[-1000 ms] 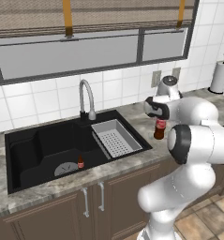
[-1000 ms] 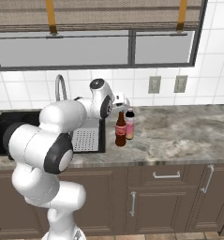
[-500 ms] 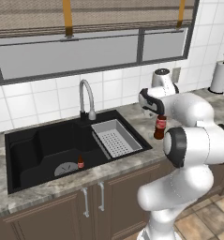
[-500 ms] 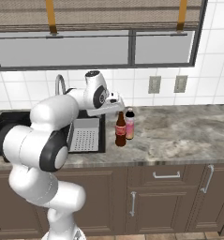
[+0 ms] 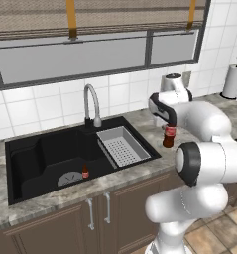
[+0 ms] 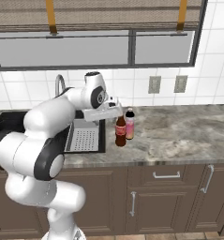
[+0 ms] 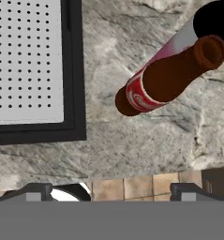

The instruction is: Place the large bottle from the dining counter next to the other large bottle outside the sink, and place the small bottle from the dining counter next to the other small bottle inside the sink.

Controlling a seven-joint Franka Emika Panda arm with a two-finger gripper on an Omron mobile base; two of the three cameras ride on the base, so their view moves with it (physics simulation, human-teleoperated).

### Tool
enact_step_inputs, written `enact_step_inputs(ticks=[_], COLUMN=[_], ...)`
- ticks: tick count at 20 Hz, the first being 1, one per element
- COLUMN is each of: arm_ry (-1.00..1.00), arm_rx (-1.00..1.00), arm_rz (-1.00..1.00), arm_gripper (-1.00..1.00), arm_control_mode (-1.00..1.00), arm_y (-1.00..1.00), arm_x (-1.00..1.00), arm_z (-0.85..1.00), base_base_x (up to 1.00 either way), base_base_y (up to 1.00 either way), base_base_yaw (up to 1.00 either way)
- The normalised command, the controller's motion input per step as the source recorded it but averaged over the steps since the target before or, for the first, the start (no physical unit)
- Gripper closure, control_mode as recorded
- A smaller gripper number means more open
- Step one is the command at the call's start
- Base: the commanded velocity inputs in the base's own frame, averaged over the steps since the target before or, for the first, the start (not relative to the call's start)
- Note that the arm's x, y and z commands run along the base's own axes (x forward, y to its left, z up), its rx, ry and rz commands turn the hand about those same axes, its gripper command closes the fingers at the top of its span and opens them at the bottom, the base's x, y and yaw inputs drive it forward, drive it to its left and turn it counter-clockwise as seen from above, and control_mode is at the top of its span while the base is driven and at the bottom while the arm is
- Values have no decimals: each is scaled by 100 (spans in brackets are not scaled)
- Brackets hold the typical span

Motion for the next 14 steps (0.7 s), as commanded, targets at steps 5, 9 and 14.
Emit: enact_step_inputs(ticks=[5,9,14], arm_ry=[-4,-2,0], arm_rx=[5,12,15], arm_rz=[0,0,-4], arm_gripper=[-100,-100,-100], arm_control_mode=[-100,-100,-100], arm_y=[0,20,44], arm_x=[-61,-24,-2], arm_z=[-27,-10,0], base_base_x=[0,0,0], base_base_y=[0,0,0], base_base_yaw=[0,0,0])
